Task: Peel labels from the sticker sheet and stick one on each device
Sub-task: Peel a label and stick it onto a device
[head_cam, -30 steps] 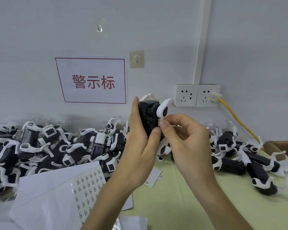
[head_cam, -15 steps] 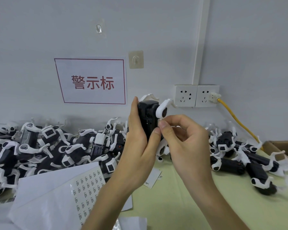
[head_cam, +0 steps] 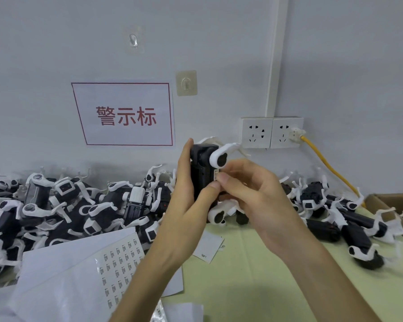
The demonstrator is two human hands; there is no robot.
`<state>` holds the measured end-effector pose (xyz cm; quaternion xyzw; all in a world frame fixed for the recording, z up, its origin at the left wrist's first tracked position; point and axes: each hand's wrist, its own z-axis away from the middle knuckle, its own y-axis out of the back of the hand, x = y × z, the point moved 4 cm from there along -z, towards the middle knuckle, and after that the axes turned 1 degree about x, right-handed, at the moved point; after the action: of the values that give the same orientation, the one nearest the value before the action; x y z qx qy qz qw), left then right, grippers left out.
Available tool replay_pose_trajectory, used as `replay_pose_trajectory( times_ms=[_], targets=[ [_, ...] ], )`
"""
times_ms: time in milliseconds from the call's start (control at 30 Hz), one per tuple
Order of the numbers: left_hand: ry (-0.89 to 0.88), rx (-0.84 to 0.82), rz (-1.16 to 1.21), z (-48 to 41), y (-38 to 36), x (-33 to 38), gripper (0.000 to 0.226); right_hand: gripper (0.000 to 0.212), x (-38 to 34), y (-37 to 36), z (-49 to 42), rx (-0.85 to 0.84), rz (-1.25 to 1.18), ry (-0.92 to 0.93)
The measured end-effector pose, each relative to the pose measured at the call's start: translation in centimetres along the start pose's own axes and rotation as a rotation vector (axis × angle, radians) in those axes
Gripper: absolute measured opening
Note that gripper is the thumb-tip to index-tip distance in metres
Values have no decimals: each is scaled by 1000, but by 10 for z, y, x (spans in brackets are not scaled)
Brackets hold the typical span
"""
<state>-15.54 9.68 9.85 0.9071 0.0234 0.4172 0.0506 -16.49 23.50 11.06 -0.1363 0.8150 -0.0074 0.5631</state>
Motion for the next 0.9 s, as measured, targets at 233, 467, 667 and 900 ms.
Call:
replay_pose_trajectory(
  times_ms=[233, 467, 667, 900],
  targets=[
    [35, -124, 105, 1, -7, 0, 70, 25, -7, -2, 0, -33, 108, 209],
    [15, -142, 97, 6, -17, 13, 43, 30, -9, 3, 0, -139, 45, 224],
    [52, -103, 123, -1, -10, 8, 39, 18, -3, 2, 1, -252, 131, 208],
    [340, 77, 238, -4, 2, -15, 20, 15, 1, 14, -7, -285, 70, 134]
  ],
)
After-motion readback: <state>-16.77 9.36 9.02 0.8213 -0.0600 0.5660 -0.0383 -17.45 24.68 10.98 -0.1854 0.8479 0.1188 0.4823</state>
